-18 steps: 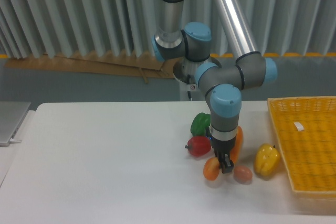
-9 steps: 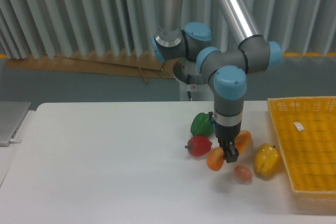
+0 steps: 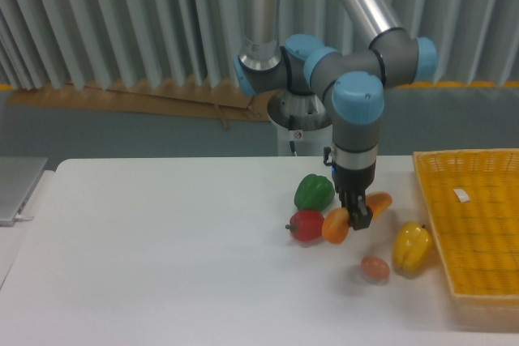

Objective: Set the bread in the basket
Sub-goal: 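Lift the gripped bread loaf up off the table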

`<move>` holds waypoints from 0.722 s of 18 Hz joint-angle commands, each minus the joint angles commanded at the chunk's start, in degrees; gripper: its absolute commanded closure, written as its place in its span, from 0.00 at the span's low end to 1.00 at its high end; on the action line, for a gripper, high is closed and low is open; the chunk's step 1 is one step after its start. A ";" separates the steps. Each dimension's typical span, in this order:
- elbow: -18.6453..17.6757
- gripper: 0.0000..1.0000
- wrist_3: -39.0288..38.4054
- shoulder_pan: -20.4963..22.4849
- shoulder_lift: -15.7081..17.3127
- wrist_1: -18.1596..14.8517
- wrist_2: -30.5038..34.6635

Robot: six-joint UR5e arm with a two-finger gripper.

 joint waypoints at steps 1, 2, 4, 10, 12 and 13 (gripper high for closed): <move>0.53 0.64 0.87 0.09 0.18 -1.40 0.09; 1.23 0.64 2.36 0.26 0.35 -2.98 0.00; 1.59 0.64 3.95 1.67 1.58 -4.57 0.00; 2.46 0.65 8.77 5.61 2.90 -5.19 0.09; 3.43 0.68 11.33 6.94 2.90 -5.28 0.09; 3.52 0.68 12.03 7.56 2.90 -5.28 0.09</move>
